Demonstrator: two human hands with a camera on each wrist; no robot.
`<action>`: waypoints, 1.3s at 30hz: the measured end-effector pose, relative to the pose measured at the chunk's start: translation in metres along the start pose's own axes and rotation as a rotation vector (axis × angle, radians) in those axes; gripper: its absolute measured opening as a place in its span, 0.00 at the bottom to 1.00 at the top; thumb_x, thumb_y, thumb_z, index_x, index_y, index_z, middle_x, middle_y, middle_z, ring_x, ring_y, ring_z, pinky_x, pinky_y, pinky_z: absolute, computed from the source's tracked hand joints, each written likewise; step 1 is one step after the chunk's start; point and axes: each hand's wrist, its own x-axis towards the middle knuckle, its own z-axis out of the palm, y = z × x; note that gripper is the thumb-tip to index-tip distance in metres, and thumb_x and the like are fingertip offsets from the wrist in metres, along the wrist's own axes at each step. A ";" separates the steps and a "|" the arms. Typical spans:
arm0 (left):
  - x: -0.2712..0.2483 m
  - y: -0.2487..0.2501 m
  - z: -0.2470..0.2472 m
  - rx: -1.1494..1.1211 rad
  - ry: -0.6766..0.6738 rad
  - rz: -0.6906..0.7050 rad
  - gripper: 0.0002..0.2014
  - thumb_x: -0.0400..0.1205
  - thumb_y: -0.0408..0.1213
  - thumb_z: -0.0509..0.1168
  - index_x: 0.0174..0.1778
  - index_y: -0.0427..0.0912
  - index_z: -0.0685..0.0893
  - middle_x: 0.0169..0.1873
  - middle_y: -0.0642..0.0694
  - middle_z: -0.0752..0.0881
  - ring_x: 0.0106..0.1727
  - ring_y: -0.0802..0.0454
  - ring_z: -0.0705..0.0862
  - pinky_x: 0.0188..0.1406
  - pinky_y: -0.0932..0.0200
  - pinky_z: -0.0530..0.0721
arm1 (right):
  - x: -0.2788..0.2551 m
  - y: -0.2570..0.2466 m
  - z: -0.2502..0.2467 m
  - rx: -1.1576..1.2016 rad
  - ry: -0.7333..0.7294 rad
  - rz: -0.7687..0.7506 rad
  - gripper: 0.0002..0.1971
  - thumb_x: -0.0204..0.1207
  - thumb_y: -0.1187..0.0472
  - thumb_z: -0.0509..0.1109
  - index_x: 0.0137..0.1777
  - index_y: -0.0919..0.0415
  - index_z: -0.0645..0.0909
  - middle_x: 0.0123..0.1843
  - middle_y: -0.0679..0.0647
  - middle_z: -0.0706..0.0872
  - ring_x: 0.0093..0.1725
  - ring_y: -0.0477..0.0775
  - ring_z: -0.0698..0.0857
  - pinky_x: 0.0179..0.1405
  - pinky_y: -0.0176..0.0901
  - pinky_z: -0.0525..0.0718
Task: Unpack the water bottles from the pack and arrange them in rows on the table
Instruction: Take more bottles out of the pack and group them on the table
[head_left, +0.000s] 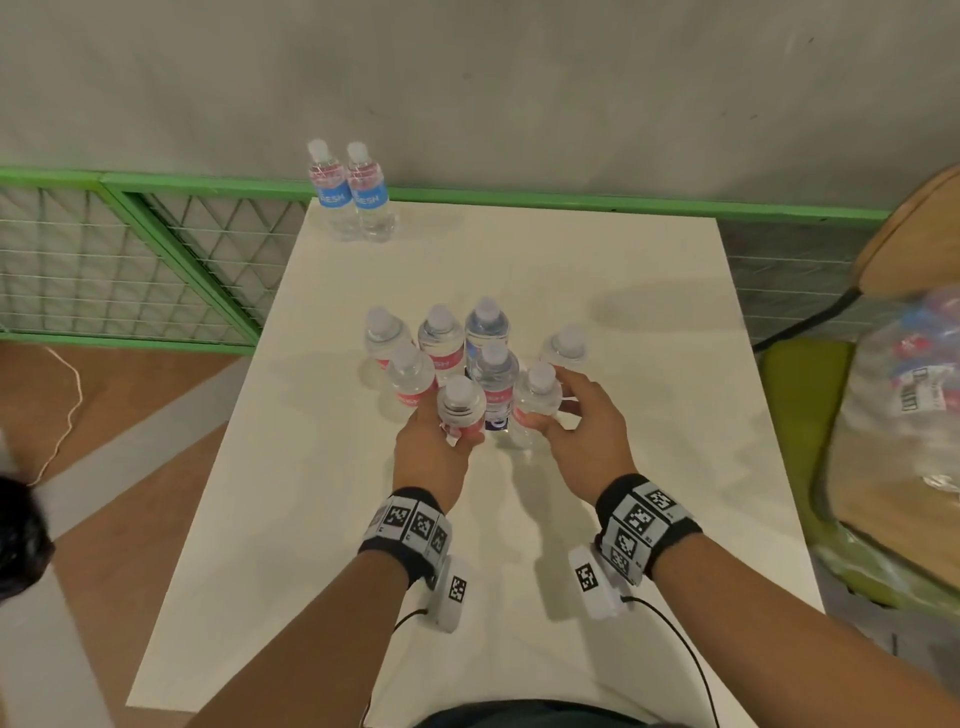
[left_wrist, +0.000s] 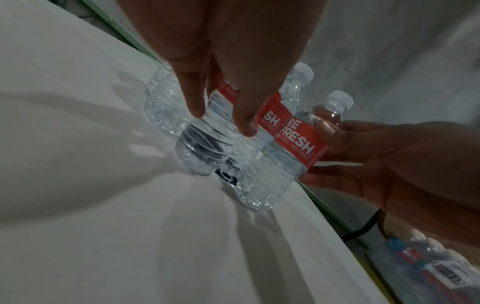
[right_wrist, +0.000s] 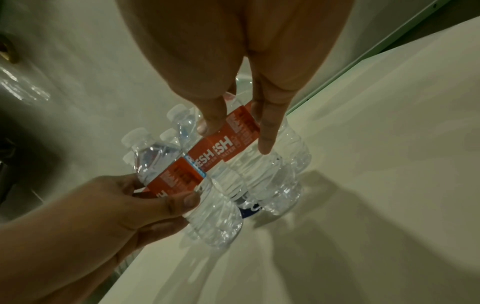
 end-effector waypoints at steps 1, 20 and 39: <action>0.001 0.000 0.000 0.007 -0.002 0.000 0.38 0.72 0.41 0.77 0.78 0.56 0.67 0.57 0.51 0.87 0.56 0.49 0.86 0.59 0.46 0.86 | -0.001 0.000 0.000 0.001 0.000 -0.005 0.26 0.72 0.57 0.78 0.66 0.36 0.76 0.59 0.45 0.82 0.57 0.42 0.84 0.63 0.48 0.84; -0.032 0.003 -0.005 -0.154 -0.066 -0.137 0.39 0.77 0.28 0.73 0.81 0.53 0.66 0.73 0.50 0.77 0.72 0.49 0.79 0.69 0.57 0.78 | -0.009 0.007 -0.034 -0.083 -0.217 -0.002 0.35 0.74 0.53 0.76 0.75 0.27 0.63 0.63 0.37 0.80 0.56 0.43 0.84 0.54 0.38 0.85; -0.148 0.144 0.211 0.205 -0.950 0.351 0.11 0.80 0.36 0.63 0.53 0.58 0.82 0.47 0.59 0.83 0.40 0.63 0.81 0.44 0.71 0.79 | -0.142 0.180 -0.328 -0.247 0.236 0.495 0.14 0.77 0.66 0.72 0.58 0.49 0.82 0.46 0.45 0.88 0.49 0.48 0.87 0.43 0.28 0.79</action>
